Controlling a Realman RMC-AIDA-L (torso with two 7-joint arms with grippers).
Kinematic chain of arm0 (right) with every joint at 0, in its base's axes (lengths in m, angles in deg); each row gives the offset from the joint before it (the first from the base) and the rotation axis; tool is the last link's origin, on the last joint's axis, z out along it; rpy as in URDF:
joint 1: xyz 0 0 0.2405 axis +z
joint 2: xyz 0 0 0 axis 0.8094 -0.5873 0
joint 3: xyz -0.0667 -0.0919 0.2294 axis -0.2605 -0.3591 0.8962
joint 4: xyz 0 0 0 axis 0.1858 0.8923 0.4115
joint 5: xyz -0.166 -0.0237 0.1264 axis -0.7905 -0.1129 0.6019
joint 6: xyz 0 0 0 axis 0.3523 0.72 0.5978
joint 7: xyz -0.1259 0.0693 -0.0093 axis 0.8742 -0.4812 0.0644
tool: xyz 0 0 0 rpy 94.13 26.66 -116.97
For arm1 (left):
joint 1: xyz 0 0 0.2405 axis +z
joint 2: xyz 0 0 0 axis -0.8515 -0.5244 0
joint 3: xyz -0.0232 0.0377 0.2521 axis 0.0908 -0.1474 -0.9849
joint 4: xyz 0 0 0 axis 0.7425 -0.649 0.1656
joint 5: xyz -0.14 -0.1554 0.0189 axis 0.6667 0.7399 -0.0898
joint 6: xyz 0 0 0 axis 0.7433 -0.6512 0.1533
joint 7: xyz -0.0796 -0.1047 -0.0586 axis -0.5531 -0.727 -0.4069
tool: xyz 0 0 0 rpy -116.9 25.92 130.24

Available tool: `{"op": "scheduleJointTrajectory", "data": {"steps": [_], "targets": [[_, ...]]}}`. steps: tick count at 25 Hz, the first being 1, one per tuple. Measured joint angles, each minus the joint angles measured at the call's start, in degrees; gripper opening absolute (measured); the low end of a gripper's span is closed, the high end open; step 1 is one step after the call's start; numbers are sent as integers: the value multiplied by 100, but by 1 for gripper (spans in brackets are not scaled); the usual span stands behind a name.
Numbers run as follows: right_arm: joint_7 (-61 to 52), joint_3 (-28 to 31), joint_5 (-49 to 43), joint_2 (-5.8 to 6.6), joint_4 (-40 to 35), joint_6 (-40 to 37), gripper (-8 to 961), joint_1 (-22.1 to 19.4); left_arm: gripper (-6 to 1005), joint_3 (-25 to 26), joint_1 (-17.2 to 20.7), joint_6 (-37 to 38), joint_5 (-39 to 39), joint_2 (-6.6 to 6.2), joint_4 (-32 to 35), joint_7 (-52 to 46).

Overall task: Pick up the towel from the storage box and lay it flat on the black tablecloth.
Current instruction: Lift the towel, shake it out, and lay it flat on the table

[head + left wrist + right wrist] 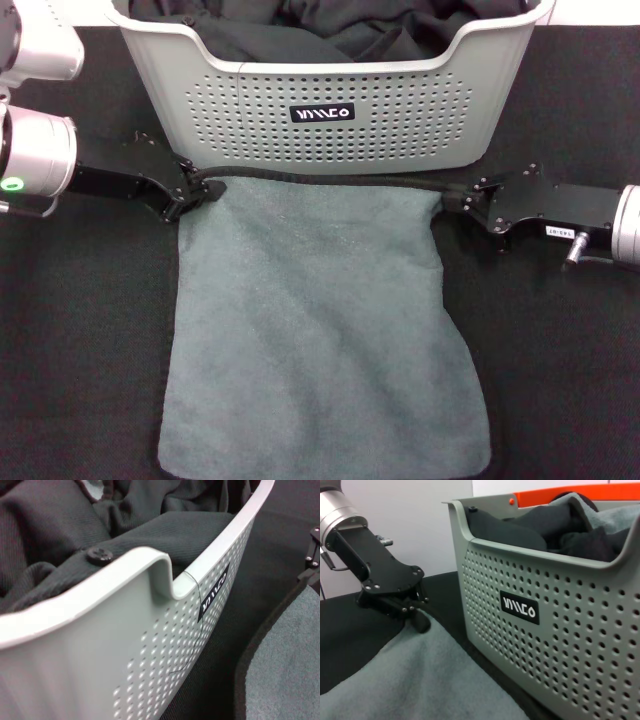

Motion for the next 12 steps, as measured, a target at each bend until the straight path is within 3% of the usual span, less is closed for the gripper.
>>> {"op": "scheduleJointTrajectory", "data": {"steps": [12], "targets": [[57, 2, 27, 2, 23, -116, 54, 78, 34, -110, -17, -140, -134, 11, -138, 13]]}}
